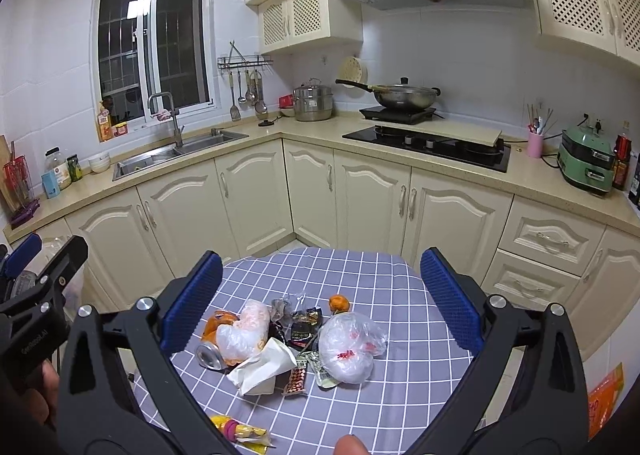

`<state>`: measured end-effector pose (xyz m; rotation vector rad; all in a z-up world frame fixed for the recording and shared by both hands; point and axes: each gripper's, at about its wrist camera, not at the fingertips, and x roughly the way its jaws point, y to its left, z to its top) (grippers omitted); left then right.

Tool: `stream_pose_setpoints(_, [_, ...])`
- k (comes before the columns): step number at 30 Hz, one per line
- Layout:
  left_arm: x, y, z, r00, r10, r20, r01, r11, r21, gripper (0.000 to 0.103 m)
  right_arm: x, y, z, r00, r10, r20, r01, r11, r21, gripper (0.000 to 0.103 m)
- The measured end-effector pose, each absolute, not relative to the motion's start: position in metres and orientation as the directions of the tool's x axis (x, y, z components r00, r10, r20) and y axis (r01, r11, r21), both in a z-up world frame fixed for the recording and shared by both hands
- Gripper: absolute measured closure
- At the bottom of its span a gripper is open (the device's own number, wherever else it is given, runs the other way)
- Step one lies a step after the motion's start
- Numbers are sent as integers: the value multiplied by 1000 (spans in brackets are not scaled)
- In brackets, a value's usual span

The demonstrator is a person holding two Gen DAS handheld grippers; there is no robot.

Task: Collect trash
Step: 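Move both grippers toward the trash pile on the table, then grasp the orange Fanta can with the left gripper while the right grasps the clear plastic bag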

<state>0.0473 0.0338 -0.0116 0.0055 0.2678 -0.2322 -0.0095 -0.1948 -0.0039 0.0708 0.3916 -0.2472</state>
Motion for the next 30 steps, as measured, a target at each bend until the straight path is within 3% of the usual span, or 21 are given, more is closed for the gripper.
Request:
stream_pose_setpoints(13, [91,34,-56,906,-215,-365,220,975,-30,4,30,-209,-31,854,-224,-469,256,967,4,6])
stream_pose_setpoints(30, [167,19,-187,701,-228,-676,300,954,-10,4,65,-258,-124,698,-220,-681,318,948,20,6])
